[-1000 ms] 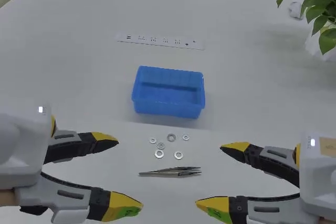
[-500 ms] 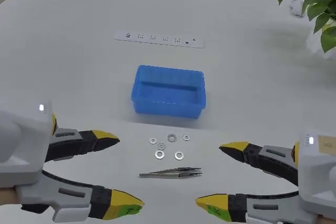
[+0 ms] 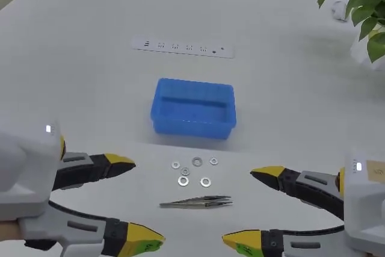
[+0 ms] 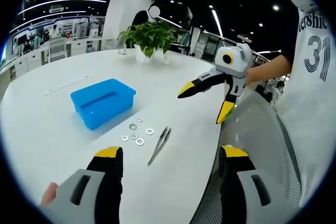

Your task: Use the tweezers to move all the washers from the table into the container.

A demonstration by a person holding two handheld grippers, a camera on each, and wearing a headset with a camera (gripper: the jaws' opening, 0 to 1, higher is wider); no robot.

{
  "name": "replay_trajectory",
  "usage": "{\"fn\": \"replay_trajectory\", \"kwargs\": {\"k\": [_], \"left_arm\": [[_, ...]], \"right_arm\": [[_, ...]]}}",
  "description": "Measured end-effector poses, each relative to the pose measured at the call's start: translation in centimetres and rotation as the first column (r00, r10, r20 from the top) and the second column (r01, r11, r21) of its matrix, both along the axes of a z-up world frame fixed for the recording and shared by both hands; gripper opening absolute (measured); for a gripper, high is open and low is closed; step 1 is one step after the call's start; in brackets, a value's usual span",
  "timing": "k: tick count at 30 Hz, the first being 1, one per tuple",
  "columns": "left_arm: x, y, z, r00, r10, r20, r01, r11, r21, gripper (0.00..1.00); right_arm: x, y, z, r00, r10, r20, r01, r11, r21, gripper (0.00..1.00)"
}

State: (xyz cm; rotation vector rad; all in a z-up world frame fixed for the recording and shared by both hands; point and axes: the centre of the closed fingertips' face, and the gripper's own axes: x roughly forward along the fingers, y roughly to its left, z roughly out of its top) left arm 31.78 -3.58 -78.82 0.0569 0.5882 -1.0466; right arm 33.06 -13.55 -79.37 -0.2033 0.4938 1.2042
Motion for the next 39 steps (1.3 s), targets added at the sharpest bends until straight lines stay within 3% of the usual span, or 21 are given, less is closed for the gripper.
{"fn": "replay_trajectory", "kwargs": {"k": [8, 22, 31, 35, 39], "left_arm": [[-0.2, 0.0, 0.0, 1.0, -0.001, -0.006, 0.001, 1.0, -0.003, 0.8], [-0.5, 0.3, 0.4, 1.0, 0.005, 0.01, -0.005, 1.0, 0.008, 0.8], [-0.4, -0.1, -0.7, 1.0, 0.002, -0.012, -0.002, 1.0, 0.011, 0.79], [0.0, 0.4, -1.9, 0.999, 0.021, -0.027, -0.019, 0.998, 0.061, 0.78], [0.4, 0.6, -2.3, 0.999, 0.027, -0.017, -0.025, 0.997, 0.076, 0.75]], "right_arm": [[0.1, -0.3, -0.1, 1.0, -0.006, 0.001, 0.006, 1.0, -0.009, 0.68], [-0.4, -0.3, 0.5, 1.0, -0.018, 0.005, 0.018, 1.0, 0.016, 0.71], [-0.4, -0.3, 0.2, 1.0, -0.006, 0.0, 0.006, 1.0, -0.001, 0.7], [-0.3, -0.3, -0.1, 1.0, 0.005, 0.0, -0.005, 1.0, -0.017, 0.69], [0.1, -0.3, -0.5, 1.0, 0.008, 0.001, -0.008, 1.0, -0.027, 0.67]]}}
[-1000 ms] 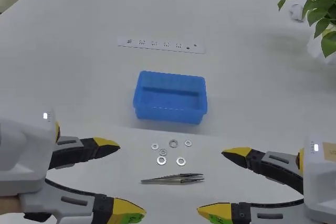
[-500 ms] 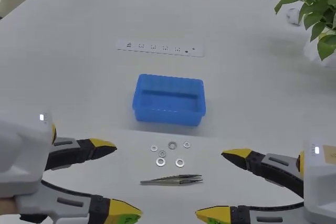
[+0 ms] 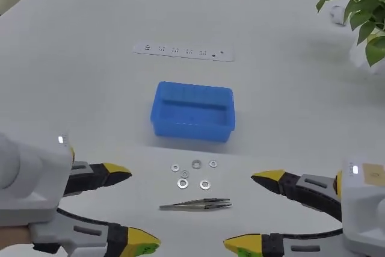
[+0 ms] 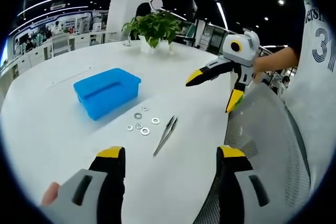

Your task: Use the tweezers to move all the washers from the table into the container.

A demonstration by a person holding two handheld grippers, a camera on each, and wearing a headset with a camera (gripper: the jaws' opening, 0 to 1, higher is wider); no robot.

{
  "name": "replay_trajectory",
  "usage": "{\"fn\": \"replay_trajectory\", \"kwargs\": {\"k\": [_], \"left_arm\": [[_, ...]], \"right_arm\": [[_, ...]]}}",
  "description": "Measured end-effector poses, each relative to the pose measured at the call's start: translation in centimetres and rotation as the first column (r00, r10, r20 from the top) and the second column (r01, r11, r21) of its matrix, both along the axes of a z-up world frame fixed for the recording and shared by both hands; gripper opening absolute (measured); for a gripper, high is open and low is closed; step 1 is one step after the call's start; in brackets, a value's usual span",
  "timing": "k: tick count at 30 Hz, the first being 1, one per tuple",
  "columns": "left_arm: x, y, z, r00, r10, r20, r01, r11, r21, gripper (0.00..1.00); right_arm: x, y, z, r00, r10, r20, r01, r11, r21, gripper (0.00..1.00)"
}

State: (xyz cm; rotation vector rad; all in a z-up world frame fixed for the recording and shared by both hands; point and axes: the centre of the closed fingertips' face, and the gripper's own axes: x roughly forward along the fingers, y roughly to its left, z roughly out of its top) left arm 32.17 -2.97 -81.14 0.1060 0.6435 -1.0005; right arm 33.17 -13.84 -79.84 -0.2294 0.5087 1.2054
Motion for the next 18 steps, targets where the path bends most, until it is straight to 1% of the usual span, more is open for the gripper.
{"fn": "replay_trajectory", "kwargs": {"k": [1, 3, 4, 5, 7, 8, 10, 11, 14, 16, 17, 18], "left_arm": [[0.2, -0.1, -0.1, 1.0, 0.0, 0.002, 0.0, 1.0, 0.0, 0.73], [0.5, -0.6, -0.6, 1.0, -0.021, 0.007, 0.021, 1.0, 0.007, 0.7], [0.5, -0.9, -0.8, 0.999, -0.037, 0.004, 0.037, 0.999, 0.014, 0.69], [0.6, -1.1, -1.2, 0.999, -0.048, 0.0, 0.047, 0.999, 0.023, 0.68], [0.8, -1.6, -1.8, 0.998, -0.069, -0.001, 0.069, 0.997, 0.038, 0.63], [1.0, -1.8, -2.3, 0.997, -0.077, -0.008, 0.078, 0.996, 0.048, 0.62], [1.1, -2.1, -2.9, 0.995, -0.095, -0.013, 0.095, 0.994, 0.062, 0.6], [1.2, -2.1, -3.2, 0.995, -0.102, -0.018, 0.103, 0.992, 0.076, 0.59], [1.2, -2.2, -4.1, 0.991, -0.13, -0.029, 0.133, 0.986, 0.102, 0.52], [1.4, -2.1, -4.7, 0.99, -0.137, -0.04, 0.141, 0.984, 0.112, 0.5], [1.5, -2.1, -5.0, 0.989, -0.142, -0.049, 0.147, 0.982, 0.122, 0.46], [1.6, -2.0, -5.2, 0.989, -0.141, -0.049, 0.147, 0.981, 0.13, 0.44]], "right_arm": [[0.2, 0.1, -0.1, 1.0, 0.0, 0.0, 0.0, 1.0, -0.001, 0.66], [0.6, 0.3, -0.7, 1.0, 0.007, 0.001, -0.007, 1.0, -0.021, 0.65], [0.8, 0.4, -1.0, 1.0, 0.014, 0.002, -0.014, 0.999, -0.032, 0.64], [0.9, 0.6, -1.5, 1.0, 0.031, 0.003, -0.031, 0.998, -0.06, 0.63], [1.2, 1.1, -2.0, 0.998, 0.059, 0.011, -0.058, 0.995, -0.08, 0.6], [1.2, 1.3, -2.1, 0.998, 0.069, 0.013, -0.068, 0.994, -0.086, 0.58], [1.5, 1.8, -2.3, 0.997, 0.081, 0.016, -0.079, 0.993, -0.092, 0.56], [1.7, 2.0, -2.7, 0.996, 0.09, 0.016, -0.088, 0.991, -0.105, 0.56], [1.9, 2.2, -4.0, 0.991, 0.13, 0.014, -0.126, 0.978, -0.164, 0.51], [1.9, 2.4, -4.5, 0.988, 0.152, 0.005, -0.149, 0.973, -0.177, 0.47], [1.9, 2.5, -4.6, 0.988, 0.154, 0.003, -0.151, 0.972, -0.18, 0.44], [1.9, 2.5, -5.0, 0.987, 0.163, -0.004, -0.161, 0.969, -0.188, 0.42]]}}
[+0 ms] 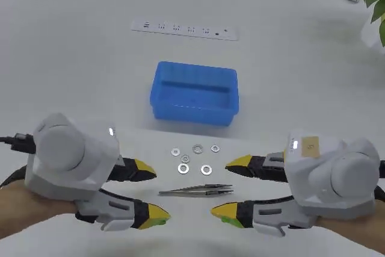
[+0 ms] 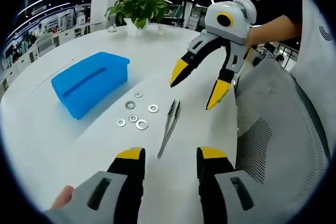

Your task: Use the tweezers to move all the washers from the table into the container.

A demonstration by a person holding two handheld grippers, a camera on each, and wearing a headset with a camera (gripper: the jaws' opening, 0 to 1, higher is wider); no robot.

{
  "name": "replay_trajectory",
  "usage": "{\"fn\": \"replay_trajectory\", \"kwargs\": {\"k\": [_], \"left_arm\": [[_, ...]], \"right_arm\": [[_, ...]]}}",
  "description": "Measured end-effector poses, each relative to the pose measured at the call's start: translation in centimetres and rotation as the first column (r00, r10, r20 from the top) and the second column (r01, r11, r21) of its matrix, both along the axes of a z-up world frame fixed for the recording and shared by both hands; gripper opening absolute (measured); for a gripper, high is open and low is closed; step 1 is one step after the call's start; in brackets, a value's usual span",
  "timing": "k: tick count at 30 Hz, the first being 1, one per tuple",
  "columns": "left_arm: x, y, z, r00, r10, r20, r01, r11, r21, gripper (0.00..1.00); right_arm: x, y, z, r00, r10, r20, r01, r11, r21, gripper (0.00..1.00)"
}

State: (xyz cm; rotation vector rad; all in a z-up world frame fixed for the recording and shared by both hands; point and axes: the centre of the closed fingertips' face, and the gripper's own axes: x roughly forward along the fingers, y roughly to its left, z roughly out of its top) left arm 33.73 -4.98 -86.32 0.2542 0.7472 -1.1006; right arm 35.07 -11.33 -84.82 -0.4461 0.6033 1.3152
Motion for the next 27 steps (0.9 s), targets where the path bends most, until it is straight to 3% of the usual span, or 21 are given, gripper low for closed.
{"fn": "replay_trajectory", "kwargs": {"k": [8, 13, 17, 18, 19, 25, 27], "left_arm": [[0.7, 0.0, -1.2, 0.999, -0.044, 0.027, 0.042, 0.996, 0.073, 0.3], [0.9, -0.6, -1.5, 0.998, -0.066, 0.014, 0.065, 0.994, 0.083, 0.29], [0.7, -0.5, -2.3, 0.992, -0.124, 0.008, 0.121, 0.982, 0.144, 0.26], [0.9, -0.9, -2.1, 0.987, -0.157, 0.037, 0.15, 0.979, 0.14, 0.25], [0.7, -0.6, -2.2, 0.99, -0.14, 0.015, 0.136, 0.98, 0.146, 0.24], [0.9, -0.5, -2.4, 0.986, -0.168, 0.019, 0.162, 0.973, 0.167, 0.11], [0.9, -0.6, -2.3, 0.985, -0.171, 0.007, 0.168, 0.972, 0.162, 0.1]], "right_arm": [[0.4, 0.4, -2.0, 0.999, 0.05, -0.019, -0.051, 0.996, -0.071, 0.34], [0.9, 0.7, -2.6, 0.997, 0.077, -0.025, -0.079, 0.992, -0.102, 0.33], [0.9, 0.8, -3.1, 0.993, 0.109, -0.035, -0.113, 0.985, -0.131, 0.29], [0.9, 0.8, -3.2, 0.993, 0.116, -0.036, -0.12, 0.984, -0.135, 0.29], [0.9, 0.8, -3.5, 0.991, 0.125, -0.04, -0.129, 0.981, -0.144, 0.27], [0.8, 0.8, -4.0, 0.985, 0.169, -0.037, -0.173, 0.969, -0.178, 0.21], [0.9, 0.9, -4.1, 0.984, 0.172, -0.038, -0.176, 0.968, -0.179, 0.2]]}}
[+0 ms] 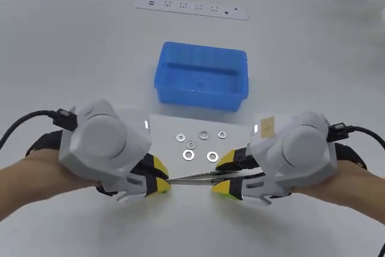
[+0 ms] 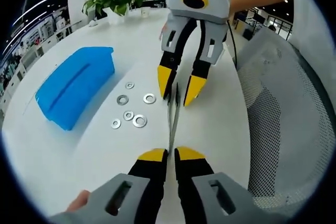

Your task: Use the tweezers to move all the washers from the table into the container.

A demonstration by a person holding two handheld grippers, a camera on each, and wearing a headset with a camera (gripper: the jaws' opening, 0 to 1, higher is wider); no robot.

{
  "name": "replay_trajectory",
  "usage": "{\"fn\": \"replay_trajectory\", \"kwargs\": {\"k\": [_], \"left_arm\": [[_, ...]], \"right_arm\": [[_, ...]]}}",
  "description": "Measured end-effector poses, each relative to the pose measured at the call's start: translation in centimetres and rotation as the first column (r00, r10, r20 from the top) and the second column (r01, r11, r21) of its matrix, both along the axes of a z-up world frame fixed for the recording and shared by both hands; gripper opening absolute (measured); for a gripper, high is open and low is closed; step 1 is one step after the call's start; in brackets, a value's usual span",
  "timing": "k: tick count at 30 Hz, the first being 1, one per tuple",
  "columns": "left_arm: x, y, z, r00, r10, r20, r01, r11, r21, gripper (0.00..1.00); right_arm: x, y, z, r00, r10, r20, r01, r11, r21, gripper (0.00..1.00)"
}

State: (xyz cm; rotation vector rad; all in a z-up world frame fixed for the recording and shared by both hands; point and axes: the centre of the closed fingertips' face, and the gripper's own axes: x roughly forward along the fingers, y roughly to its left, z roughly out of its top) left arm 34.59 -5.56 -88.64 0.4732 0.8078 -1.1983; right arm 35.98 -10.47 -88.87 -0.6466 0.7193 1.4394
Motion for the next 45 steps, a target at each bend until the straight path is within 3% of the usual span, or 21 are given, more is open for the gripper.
{"fn": "replay_trajectory", "kwargs": {"k": [11, 14, 16, 19, 20, 24, 29, 33, 41, 45], "left_arm": [[0.2, -0.4, 0.0, 0.999, -0.037, 0.022, 0.037, 0.999, 0.005, 0.06], [0.2, -0.3, -0.1, 1.0, -0.027, -0.001, 0.027, 1.0, 0.01, 0.06], [0.1, -0.3, -0.1, 0.999, -0.045, -0.002, 0.045, 0.999, 0.03, 0.06], [-0.3, -0.4, 0.1, 0.993, -0.114, 0.028, 0.111, 0.991, 0.068, 0.05], [-0.1, -0.3, 0.5, 0.991, -0.122, 0.055, 0.118, 0.991, 0.071, 0.05], [0.1, 0.1, 1.7, 0.995, -0.097, 0.021, 0.096, 0.995, 0.04, 0.05], [-0.4, 0.2, 3.1, 0.988, -0.148, 0.047, 0.145, 0.987, 0.062, 0.05], [-0.5, -0.1, 4.9, 0.985, -0.159, 0.067, 0.156, 0.986, 0.052, 0.05], [-0.5, -2.8, 9.2, 0.976, -0.181, 0.118, 0.187, 0.982, -0.038, 0.05], [-0.7, -4.4, 9.9, 0.966, -0.212, 0.151, 0.222, 0.974, -0.054, 0.05]], "right_arm": [[0.2, -0.1, -0.1, 0.999, 0.03, 0.017, -0.03, 0.999, -0.013, 0.13], [0.2, -0.1, -0.1, 0.999, 0.038, 0.026, -0.037, 0.999, -0.016, 0.12], [0.2, -0.1, -0.1, 0.999, 0.043, 0.034, -0.043, 0.999, -0.019, 0.11], [-0.1, 0.0, -0.1, 0.996, 0.066, 0.057, -0.064, 0.998, -0.029, 0.1], [-0.2, -0.1, -0.1, 0.995, 0.076, 0.072, -0.073, 0.997, -0.037, 0.1], [-0.6, 0.1, 0.1, 0.993, 0.082, 0.083, -0.08, 0.997, -0.023, 0.08], [-1.0, 0.6, 0.5, 0.989, 0.089, 0.115, -0.088, 0.996, -0.009, 0.08], [-0.9, 0.8, 1.0, 0.99, 0.061, 0.129, -0.065, 0.998, 0.027, 0.08], [-0.9, 1.1, 2.4, 0.983, -0.007, 0.181, -0.016, 0.992, 0.125, 0.08], [-1.0, 0.7, 2.6, 0.981, -0.039, 0.19, 0.007, 0.987, 0.161, 0.08]]}}
